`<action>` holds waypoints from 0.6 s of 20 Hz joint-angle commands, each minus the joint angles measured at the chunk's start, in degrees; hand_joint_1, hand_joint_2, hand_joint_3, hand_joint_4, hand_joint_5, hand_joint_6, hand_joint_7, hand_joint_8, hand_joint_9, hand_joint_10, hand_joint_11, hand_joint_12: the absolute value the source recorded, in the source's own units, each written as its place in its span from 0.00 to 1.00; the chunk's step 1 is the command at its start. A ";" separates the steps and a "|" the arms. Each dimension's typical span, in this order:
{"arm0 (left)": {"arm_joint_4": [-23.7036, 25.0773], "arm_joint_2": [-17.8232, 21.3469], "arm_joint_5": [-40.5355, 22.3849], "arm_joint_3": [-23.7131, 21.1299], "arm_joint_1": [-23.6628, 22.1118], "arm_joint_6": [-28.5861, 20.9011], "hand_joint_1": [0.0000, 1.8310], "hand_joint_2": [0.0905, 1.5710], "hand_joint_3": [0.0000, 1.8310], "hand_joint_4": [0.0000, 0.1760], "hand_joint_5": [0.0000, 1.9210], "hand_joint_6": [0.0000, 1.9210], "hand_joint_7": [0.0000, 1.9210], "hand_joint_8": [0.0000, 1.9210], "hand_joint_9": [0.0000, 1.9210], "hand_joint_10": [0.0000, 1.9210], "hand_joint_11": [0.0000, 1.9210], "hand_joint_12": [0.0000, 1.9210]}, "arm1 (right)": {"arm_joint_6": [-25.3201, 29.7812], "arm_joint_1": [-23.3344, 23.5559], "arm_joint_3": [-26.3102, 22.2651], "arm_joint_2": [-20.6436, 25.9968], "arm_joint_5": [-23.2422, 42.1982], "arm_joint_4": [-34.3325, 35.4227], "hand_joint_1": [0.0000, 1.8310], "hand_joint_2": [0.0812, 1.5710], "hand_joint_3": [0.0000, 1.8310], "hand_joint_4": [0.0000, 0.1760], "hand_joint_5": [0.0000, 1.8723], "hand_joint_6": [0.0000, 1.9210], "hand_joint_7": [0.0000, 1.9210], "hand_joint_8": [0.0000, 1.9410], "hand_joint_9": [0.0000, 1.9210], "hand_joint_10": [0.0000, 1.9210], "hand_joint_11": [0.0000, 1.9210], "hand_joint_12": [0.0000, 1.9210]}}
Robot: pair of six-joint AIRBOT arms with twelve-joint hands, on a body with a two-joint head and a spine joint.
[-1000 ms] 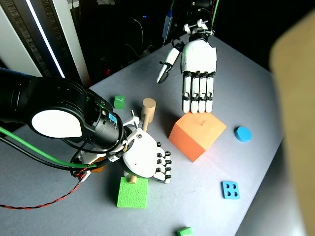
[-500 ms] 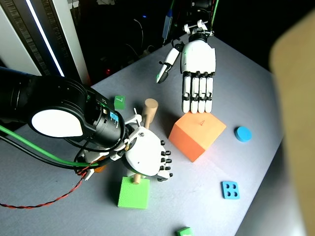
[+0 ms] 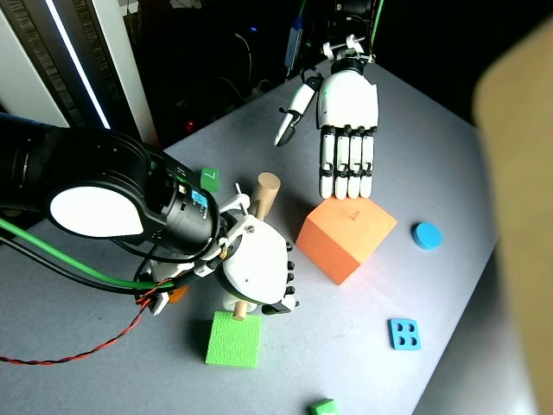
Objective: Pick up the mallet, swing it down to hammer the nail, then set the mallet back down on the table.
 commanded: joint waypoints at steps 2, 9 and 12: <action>-0.81 -0.08 -4.53 -0.06 -0.29 -0.27 0.00 0.74 0.00 0.00 0.00 0.00 0.00 0.00 0.00 0.00 0.00 0.00 | -0.70 0.33 -0.22 0.48 2.16 -0.52 0.65 0.80 0.00 0.00 0.40 0.58 0.36 0.89 0.31 0.93 0.25 0.90; -0.81 -0.08 -4.53 -0.06 -0.31 -0.27 0.00 0.74 0.00 0.00 0.00 0.00 0.01 0.00 0.01 0.00 0.01 0.01 | -1.26 0.46 -2.06 1.77 2.13 -0.52 0.47 0.89 0.01 0.00 0.42 1.00 0.50 1.00 0.52 1.00 0.54 1.00; -0.81 -0.07 -4.53 -0.04 -0.31 -0.27 0.00 0.73 0.00 0.00 0.00 0.00 0.01 0.00 0.01 0.00 0.02 0.01 | -1.62 0.71 -3.32 2.71 2.13 -0.52 0.31 0.94 0.01 0.00 0.48 1.00 0.51 1.00 0.52 1.00 0.54 1.00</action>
